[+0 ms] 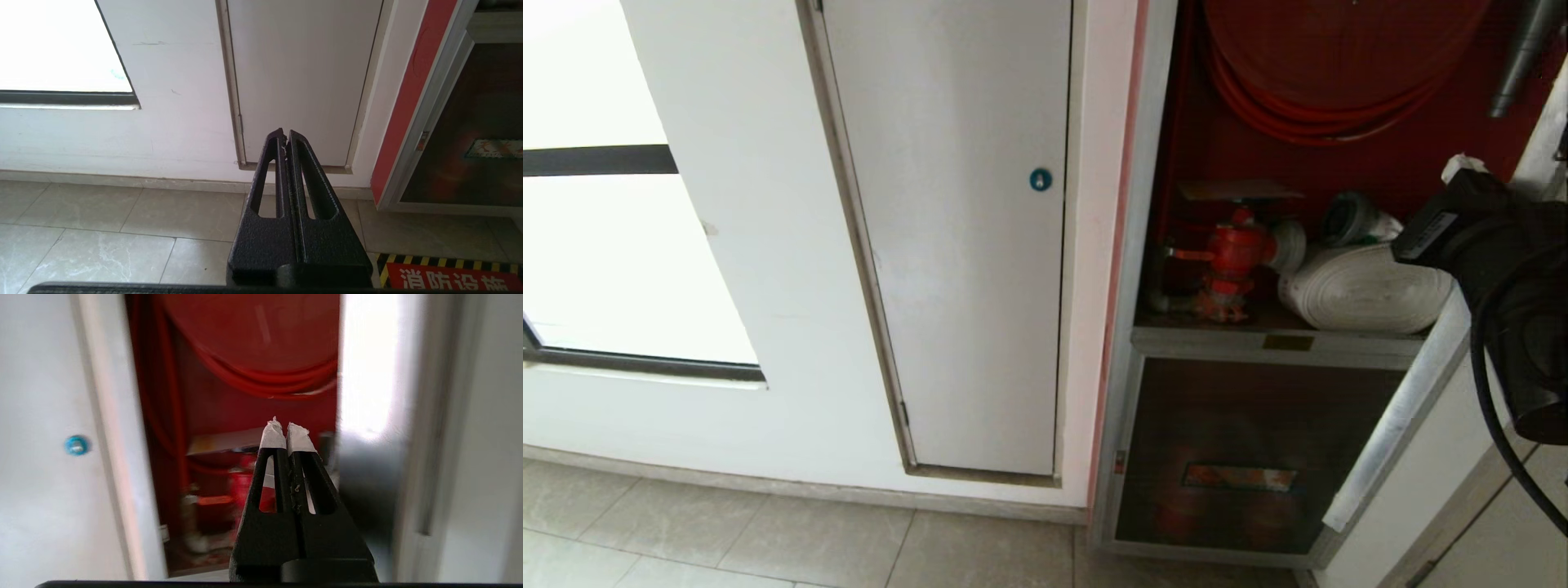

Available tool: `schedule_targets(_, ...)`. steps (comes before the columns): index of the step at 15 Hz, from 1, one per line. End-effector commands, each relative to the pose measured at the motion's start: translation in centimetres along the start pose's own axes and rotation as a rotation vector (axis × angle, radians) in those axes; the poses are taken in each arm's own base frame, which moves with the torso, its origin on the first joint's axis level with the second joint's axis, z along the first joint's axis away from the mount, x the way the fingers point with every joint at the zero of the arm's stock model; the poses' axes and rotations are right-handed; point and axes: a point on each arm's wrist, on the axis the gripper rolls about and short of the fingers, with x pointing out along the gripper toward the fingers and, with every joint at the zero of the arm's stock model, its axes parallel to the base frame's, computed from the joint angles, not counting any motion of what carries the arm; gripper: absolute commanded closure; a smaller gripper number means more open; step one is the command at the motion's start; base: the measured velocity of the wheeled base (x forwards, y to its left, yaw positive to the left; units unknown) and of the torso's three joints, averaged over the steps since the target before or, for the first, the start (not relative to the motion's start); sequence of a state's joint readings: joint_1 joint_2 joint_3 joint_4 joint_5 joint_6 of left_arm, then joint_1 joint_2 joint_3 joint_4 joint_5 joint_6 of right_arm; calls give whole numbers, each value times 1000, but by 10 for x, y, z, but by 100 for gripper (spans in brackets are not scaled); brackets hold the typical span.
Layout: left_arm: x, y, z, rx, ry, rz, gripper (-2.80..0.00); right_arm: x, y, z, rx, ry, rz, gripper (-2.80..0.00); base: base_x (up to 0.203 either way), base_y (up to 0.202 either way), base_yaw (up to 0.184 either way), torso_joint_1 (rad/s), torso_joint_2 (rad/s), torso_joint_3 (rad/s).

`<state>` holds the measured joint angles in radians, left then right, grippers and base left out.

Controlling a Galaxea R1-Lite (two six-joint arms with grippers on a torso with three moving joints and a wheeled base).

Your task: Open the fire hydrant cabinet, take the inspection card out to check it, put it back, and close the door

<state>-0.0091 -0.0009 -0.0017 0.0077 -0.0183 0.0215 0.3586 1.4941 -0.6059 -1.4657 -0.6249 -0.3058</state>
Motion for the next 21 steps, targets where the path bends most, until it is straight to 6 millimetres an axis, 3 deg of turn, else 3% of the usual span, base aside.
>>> schedule_targets(1, 0, 0, 0, 0, -1, 0, 0, 0, -7, 3, -2, -13, -26, 0, 0, 0, 0, 0, 0, 0)
schedule_targets(6, 0, 0, 0, 0, -1, 0, 0, -11, -21, 8, -18, -2, -44, 0, 0, 0, 0, 0, 0, 0)
schedule_targets(15, 0, 0, 0, 0, -1, 0, 0, -10, -63, 17, -105, 23, -242, 0, 0, 0, 0, 0, 0, 0)
schedule_targets(21, 0, 0, 0, 1, -1, 0, 0, -19, -95, 36, -151, -42, -384, 0, 0, 0, 0, 0, 0, 0)
